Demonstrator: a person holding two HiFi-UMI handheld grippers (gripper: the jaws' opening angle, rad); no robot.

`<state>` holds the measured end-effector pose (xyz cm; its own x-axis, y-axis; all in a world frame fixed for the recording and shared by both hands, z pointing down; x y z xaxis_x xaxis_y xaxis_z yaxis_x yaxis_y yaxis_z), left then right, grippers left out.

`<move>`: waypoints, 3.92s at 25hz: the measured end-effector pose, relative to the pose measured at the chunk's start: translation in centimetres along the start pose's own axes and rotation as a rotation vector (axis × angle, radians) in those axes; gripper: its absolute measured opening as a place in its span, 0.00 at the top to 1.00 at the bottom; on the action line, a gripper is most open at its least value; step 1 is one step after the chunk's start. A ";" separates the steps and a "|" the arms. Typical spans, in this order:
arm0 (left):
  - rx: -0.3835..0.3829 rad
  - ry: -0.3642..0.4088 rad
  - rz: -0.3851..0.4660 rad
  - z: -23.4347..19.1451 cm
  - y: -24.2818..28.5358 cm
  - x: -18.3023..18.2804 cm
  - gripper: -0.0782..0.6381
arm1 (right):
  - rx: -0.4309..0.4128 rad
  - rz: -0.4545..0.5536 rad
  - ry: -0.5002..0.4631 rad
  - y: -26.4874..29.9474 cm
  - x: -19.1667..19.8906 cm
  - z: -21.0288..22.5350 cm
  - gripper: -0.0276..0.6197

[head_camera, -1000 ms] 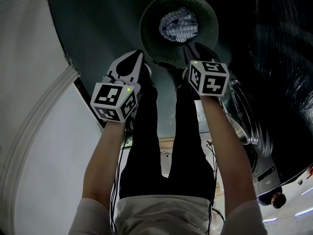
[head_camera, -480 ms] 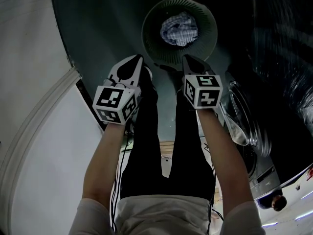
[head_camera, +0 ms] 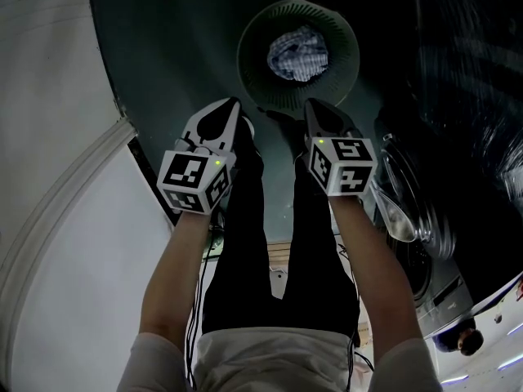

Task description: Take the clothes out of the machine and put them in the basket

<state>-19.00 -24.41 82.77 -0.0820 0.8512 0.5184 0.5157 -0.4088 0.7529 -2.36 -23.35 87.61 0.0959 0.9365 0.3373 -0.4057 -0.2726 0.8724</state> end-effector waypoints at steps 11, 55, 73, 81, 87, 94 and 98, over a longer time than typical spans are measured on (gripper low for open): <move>0.005 0.048 0.036 2.2 -3.4 -0.3 0.86 | -0.022 0.063 0.007 -4.6 0.6 -1.4 0.94; -0.045 0.233 0.527 17.8 -33.9 -20.0 0.86 | -0.098 0.601 -0.125 -42.7 -13.9 -13.0 0.94; -0.012 0.268 0.768 21.6 -46.0 -26.1 0.86 | -0.154 0.900 -0.176 -56.1 -19.1 -19.3 0.95; -0.047 0.346 0.857 22.7 -49.7 -28.9 0.86 | -0.135 0.985 -0.234 -59.5 -20.6 -20.7 0.95; -0.043 0.371 0.867 23.7 -50.4 -29.2 0.86 | -0.141 0.994 -0.255 -60.2 -20.7 -21.4 0.95; -0.040 0.381 0.861 23.6 -50.7 -29.0 0.86 | -0.142 0.984 -0.262 -59.8 -20.6 -22.0 0.95; -0.033 0.374 0.859 23.4 -50.7 -29.0 0.86 | -0.137 0.980 -0.262 -59.5 -20.7 -22.2 0.95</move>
<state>-22.84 -20.68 20.10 0.0439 0.0942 0.9946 0.5030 -0.8623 0.0594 -0.42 -21.66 20.87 -0.1451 0.2329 0.9616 -0.5113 -0.8497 0.1287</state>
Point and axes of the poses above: the fingertips, and each gripper's own axes: y forward along the fingers, z to its right, x out of its underside, the point moved 3 cm from there along -y, backward along the fingers, and after that the axes turned 8 degrees about -z, right-handed, at the moved point
